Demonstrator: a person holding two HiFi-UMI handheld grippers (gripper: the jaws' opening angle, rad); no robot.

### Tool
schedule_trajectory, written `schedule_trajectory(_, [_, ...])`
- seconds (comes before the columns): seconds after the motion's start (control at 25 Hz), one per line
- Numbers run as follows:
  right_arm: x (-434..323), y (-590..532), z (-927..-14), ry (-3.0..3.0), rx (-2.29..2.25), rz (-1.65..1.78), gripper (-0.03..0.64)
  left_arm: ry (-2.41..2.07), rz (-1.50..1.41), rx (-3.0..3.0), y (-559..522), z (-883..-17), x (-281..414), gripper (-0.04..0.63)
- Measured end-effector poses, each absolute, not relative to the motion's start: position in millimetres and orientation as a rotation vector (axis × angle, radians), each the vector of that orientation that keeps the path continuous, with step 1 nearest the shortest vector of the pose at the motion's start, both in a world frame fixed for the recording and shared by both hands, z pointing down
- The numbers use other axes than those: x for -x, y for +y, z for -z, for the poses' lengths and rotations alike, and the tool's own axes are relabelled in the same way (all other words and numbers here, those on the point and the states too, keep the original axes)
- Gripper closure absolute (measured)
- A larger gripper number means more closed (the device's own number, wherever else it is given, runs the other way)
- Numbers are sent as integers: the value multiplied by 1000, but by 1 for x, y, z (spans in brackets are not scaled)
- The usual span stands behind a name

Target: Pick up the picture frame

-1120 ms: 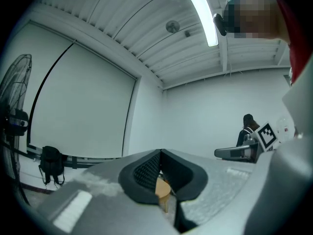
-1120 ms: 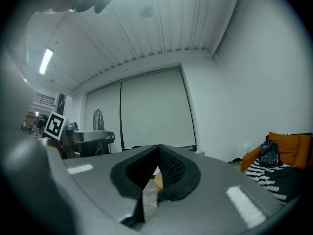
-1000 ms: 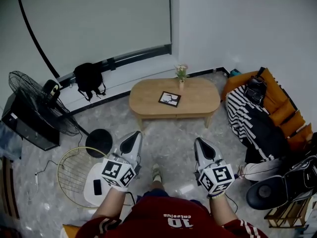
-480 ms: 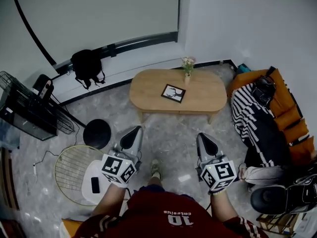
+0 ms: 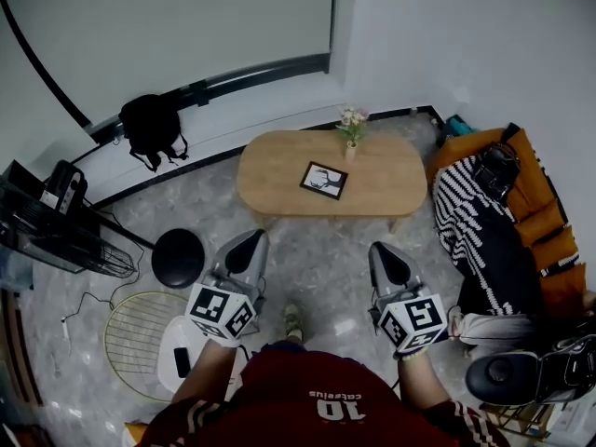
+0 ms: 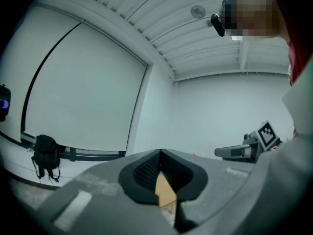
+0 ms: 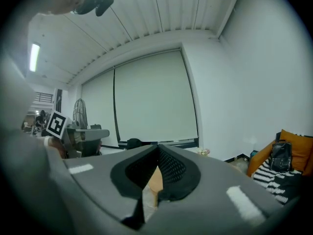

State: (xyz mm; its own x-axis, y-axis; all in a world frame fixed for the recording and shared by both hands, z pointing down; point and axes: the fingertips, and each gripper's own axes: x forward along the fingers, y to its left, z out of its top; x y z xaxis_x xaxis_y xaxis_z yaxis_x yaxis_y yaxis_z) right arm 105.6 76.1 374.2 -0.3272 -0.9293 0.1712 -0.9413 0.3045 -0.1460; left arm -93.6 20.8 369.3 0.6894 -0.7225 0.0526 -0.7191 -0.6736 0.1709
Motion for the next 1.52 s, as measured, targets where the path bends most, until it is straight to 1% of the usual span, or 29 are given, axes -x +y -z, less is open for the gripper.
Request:
schedule_trajectory(0.28, [-87,26,-369,-2480,-1801,-342,626,-1127,19,-2746,-34,-368,106,595])
schedule_trajectory(0.68, [-67,-25,-375,-2410,-1839,-330,626,-993,2,-2761,-99,-392,113,595])
schedule_trajectory(1.16, [-83,-44,-383,-2334,-1908,-319,624,-883,12,-2772,-132,-402,92,595])
schedule_trajectory(1.52, [-100,-72,-396,-2357,-1883,-326,624,-899,6,-2769,-160,-412,72,595])
